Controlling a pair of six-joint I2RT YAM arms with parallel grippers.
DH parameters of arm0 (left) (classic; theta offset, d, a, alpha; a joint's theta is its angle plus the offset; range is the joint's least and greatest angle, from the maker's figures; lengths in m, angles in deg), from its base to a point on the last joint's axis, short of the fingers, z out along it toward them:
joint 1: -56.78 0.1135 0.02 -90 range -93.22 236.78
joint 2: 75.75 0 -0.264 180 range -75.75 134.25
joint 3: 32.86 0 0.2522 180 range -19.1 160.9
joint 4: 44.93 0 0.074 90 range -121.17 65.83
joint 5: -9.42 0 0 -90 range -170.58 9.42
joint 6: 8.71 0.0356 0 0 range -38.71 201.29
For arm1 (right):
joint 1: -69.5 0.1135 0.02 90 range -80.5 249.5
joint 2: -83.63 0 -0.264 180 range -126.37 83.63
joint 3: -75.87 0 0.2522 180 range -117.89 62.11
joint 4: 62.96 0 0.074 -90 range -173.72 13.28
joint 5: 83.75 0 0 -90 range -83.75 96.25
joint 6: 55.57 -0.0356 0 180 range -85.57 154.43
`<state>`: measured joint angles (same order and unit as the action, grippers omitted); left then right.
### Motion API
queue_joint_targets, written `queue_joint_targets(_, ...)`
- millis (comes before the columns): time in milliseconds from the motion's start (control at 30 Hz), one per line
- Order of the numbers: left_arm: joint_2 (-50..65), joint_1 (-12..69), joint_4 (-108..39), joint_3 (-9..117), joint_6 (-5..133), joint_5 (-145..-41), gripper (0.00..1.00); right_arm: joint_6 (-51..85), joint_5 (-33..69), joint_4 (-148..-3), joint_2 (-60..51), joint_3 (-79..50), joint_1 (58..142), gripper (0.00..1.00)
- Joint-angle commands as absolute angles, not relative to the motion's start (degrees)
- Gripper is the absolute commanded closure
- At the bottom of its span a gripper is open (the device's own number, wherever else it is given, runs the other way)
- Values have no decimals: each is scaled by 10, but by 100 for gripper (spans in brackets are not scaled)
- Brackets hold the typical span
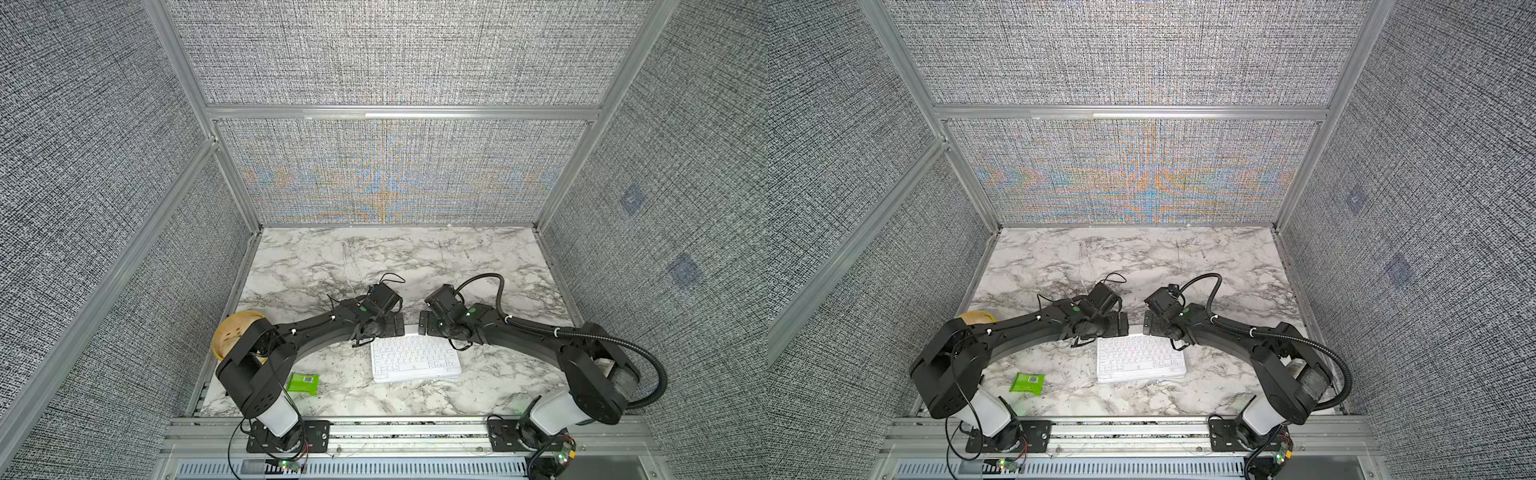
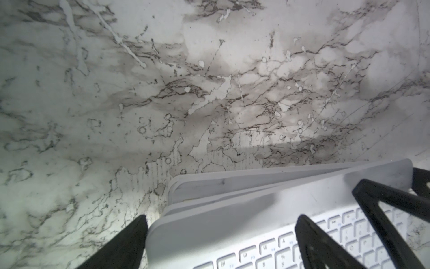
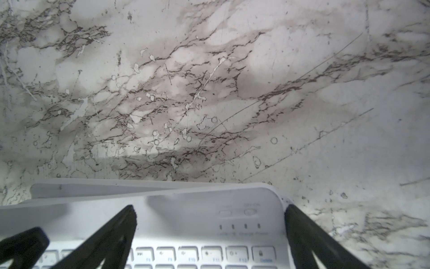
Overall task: Stack the numeric keypads
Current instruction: Adjust the numeric keypads at the center of the board.
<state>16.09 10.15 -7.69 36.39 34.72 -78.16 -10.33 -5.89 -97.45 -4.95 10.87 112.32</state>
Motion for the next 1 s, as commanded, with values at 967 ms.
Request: queue_joint_targets(967, 141, 89, -108, 344, 328, -796, 1, -116, -59, -970, -44, 117, 1134, 1)
